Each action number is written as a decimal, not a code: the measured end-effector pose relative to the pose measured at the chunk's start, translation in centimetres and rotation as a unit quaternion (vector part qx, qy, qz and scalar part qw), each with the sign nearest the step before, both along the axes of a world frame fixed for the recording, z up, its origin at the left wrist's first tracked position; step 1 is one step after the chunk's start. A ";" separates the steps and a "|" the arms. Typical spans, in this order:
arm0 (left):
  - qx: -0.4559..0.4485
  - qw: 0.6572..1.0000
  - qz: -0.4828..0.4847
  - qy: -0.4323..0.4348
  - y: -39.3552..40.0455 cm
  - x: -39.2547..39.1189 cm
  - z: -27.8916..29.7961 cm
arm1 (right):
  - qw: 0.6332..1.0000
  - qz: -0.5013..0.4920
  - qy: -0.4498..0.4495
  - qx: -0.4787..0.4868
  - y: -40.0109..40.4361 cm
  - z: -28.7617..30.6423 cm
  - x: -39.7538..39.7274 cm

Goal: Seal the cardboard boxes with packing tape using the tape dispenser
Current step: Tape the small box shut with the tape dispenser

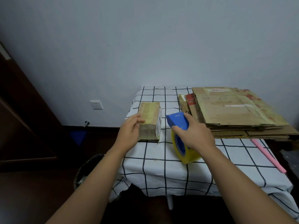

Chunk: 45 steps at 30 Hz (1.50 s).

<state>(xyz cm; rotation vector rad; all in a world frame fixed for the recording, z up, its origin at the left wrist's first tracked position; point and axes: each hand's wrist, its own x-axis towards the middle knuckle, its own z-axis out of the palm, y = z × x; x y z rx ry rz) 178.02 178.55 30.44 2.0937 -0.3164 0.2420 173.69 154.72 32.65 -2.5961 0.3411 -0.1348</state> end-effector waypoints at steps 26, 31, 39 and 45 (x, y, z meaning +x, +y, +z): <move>-0.206 0.969 0.033 0.130 -0.3 -0.2 -0.7 | 0.962 -0.022 -0.229 0.149 1.4 5.7 0.5; -0.197 0.971 0.060 0.125 -0.6 0.0 -0.5 | 0.935 0.010 -0.222 0.275 3.7 7.6 2.3; -0.208 0.967 0.016 0.145 0.0 0.0 -0.5 | 0.947 0.054 -0.198 0.248 4.1 8.1 3.0; -0.101 0.985 -0.070 0.123 1.6 0.6 -0.7 | 0.940 0.055 -0.188 0.278 2.9 7.9 3.4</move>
